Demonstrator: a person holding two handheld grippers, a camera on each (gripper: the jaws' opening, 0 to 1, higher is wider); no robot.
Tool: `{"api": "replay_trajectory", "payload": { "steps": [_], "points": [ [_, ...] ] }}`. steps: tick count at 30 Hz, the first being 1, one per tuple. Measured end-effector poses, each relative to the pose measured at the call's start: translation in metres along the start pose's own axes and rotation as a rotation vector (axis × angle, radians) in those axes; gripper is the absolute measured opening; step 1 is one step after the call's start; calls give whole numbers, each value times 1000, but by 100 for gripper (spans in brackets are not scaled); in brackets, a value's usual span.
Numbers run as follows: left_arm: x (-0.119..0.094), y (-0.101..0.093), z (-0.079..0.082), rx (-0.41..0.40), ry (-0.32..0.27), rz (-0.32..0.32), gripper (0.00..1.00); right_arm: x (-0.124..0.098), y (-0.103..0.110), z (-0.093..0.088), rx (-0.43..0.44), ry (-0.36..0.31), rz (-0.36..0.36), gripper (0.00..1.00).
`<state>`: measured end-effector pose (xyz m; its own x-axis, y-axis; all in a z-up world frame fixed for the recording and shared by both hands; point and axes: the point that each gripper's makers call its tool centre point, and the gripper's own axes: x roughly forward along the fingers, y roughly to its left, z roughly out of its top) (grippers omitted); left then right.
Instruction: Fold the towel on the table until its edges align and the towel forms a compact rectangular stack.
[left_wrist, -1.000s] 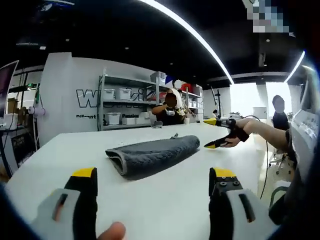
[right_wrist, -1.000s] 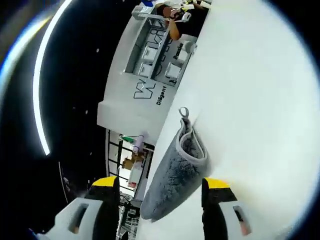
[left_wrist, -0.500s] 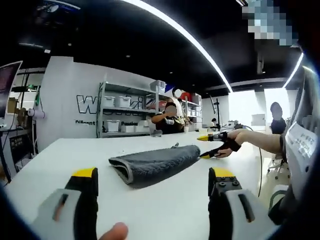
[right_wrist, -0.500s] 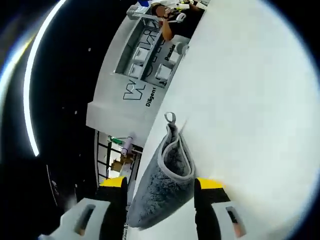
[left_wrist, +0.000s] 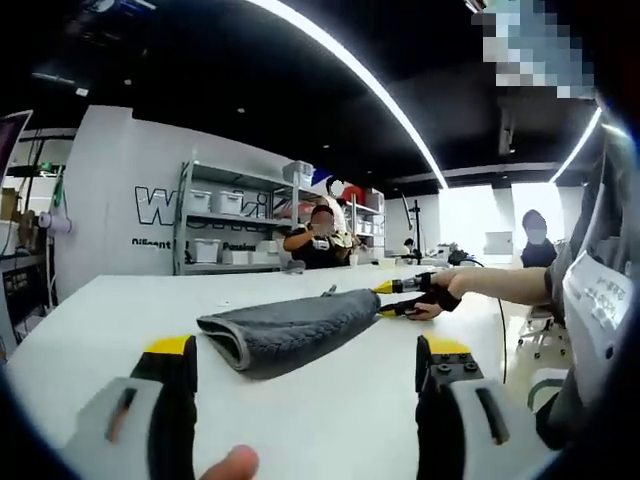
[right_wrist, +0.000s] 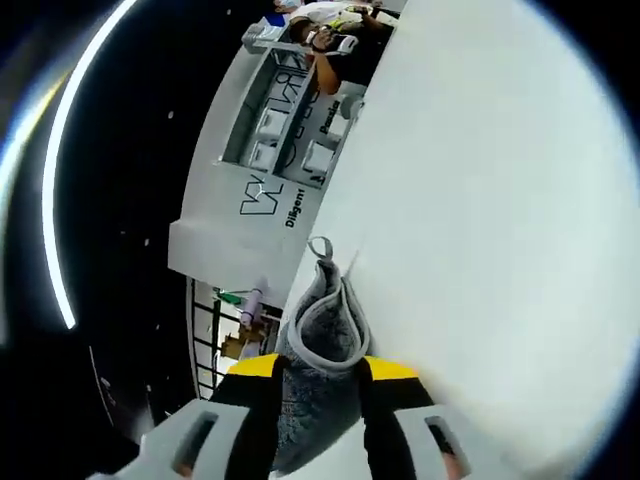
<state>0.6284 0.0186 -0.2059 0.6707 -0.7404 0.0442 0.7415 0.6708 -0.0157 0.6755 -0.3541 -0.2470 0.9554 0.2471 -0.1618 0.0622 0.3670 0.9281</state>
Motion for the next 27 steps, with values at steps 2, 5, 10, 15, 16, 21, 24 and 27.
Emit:
{"api": "replay_trajectory", "payload": {
  "steps": [2,5,10,15,16,21,24,27],
  "points": [
    [-2,0,0,1,2,-1,95,0,-5,-3,-47,21,-29,29],
    [-5,2,0,2,5,3,95,0,-8,-5,-92,50,-42,22],
    [-11,5,1,5,7,13,95,-1,-11,-5,-153,63,-34,10],
    [-16,9,1,16,17,28,95,-10,-3,2,-250,76,-12,8],
    [-17,9,0,18,19,30,95,-12,-2,4,-281,81,-13,8],
    [-20,12,-2,20,30,41,95,-27,-7,34,-391,49,-61,7],
    [-22,13,-4,16,34,47,95,-34,-9,49,-408,25,-79,7],
    [-24,16,-8,13,44,56,94,-48,-13,81,-532,-15,-134,8]
  ]
}}
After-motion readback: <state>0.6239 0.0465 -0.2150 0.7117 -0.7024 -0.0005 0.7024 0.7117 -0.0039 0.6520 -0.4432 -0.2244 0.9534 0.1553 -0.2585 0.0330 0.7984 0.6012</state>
